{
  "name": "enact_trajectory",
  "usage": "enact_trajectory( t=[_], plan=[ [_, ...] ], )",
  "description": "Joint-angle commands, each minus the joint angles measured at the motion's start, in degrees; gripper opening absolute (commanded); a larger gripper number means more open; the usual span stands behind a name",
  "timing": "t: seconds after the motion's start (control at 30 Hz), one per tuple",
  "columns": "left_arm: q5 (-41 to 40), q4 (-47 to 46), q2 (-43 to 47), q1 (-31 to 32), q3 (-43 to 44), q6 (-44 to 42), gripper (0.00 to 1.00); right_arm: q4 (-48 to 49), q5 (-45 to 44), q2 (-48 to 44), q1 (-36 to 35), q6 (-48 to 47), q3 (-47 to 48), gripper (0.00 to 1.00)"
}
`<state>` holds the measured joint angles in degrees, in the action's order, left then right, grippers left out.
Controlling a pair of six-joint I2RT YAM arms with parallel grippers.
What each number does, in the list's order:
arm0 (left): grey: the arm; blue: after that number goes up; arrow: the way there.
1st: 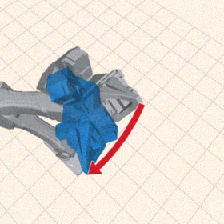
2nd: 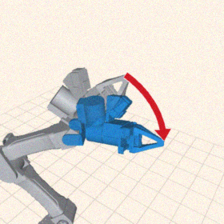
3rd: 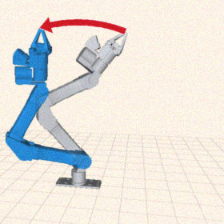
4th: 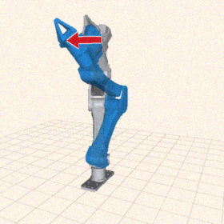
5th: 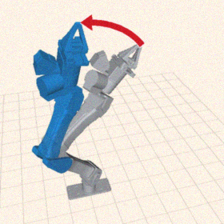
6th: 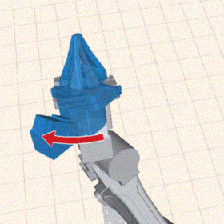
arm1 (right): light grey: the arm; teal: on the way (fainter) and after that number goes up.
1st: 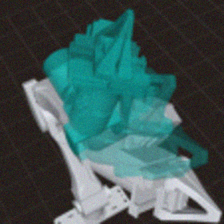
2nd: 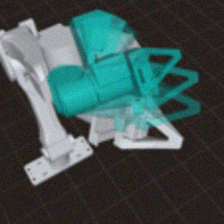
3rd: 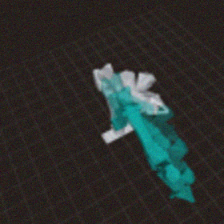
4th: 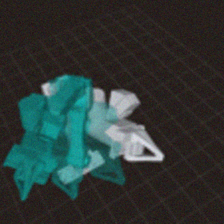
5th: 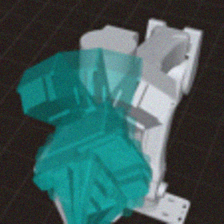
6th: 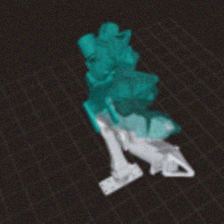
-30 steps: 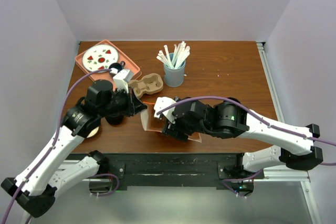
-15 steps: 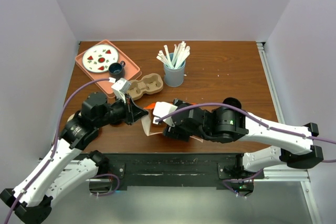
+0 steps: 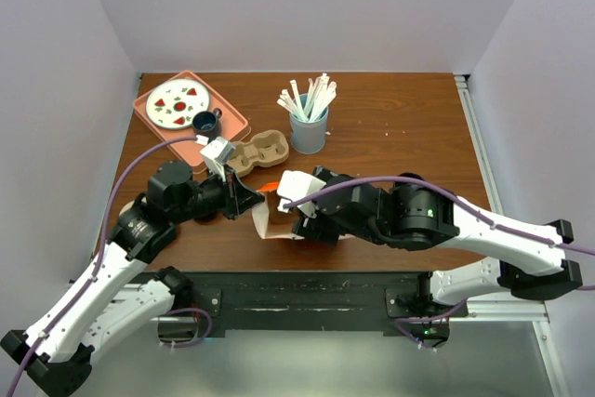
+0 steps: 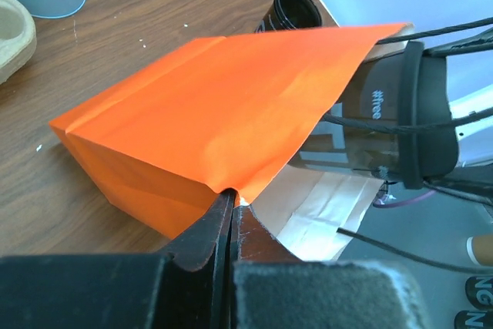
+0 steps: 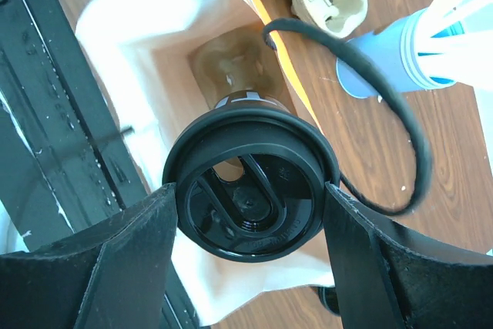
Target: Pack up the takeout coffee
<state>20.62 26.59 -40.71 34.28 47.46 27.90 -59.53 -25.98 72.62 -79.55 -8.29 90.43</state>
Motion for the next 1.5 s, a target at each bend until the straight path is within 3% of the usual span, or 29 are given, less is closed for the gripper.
enact_trajectory(
  t=[0.0,0.53,0.67,0.73,1.0,1.47],
  plan=[
    [0.03,1.80,-0.16,0.43,1.05,-0.92,0.00,-1.11,-0.57,-2.05,-0.17,-1.55,0.54,0.34],
    [4.60,-0.22,2.48,0.43,0.70,6.55,0.01,4.50,-1.79,-2.92,-0.34,-3.21,-12.99,0.31],
    [4.95,0.92,2.13,0.43,0.88,6.03,0.16,4.60,-3.90,-2.48,-0.87,-4.53,-13.88,0.31],
    [4.87,2.76,1.60,0.35,1.32,5.41,0.29,5.03,-4.78,-2.31,-1.13,-5.50,-14.14,0.30],
    [2.93,10.32,2.74,0.43,2.02,4.00,0.44,7.05,-5.40,-1.17,-2.01,-8.67,-15.20,0.30],
    [-1.37,9.97,-0.33,0.43,4.47,3.39,0.35,10.04,-6.45,-1.16,-4.47,-10.34,-20.47,0.29]
  ],
)
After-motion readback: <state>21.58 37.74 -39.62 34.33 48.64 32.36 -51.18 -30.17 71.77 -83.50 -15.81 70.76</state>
